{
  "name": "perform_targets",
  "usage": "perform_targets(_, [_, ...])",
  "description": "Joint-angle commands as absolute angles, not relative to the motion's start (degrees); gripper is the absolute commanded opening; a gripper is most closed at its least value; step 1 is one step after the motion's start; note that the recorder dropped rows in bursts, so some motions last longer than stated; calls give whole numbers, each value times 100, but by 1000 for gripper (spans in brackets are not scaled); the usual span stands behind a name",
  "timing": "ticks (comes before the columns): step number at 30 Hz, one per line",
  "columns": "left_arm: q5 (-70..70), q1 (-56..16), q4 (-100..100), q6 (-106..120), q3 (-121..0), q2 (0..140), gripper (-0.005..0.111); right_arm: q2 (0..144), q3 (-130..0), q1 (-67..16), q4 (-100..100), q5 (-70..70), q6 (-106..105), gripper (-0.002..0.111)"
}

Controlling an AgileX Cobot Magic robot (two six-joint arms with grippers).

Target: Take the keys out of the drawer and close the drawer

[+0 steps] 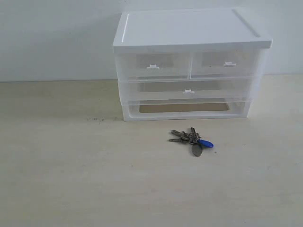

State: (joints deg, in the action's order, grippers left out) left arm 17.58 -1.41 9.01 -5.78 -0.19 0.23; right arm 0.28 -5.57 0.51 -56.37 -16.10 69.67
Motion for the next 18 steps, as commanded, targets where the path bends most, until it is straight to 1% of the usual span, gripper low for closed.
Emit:
perform_targets(1, [1752, -129, 885, -557, 0, 0, 4, 0, -533, 10, -5605, -1518, 6977, 0])
perform_targets(8, [1752, -129, 885, -557, 0, 0, 4, 0, -445, 10, -5430, -1543, 6977, 0])
perform_targets(10, [1764, -129, 885, -557, 0, 0, 4, 0, -330, 10, -4872, -1553, 6948, 0])
perform_targets(14, [1764, -129, 885, -557, 0, 0, 4, 0, 0, 10, -2907, -1553, 6491, 0])
perform_targets(16, [1764, -129, 885, -557, 0, 0, 4, 0, 0, 10, -2339, -1482, 6374, 0])
perform_targets(18, [1764, -129, 885, -557, 0, 0, 4, 0, 0, 10, -2281, -1277, 6397, 0])
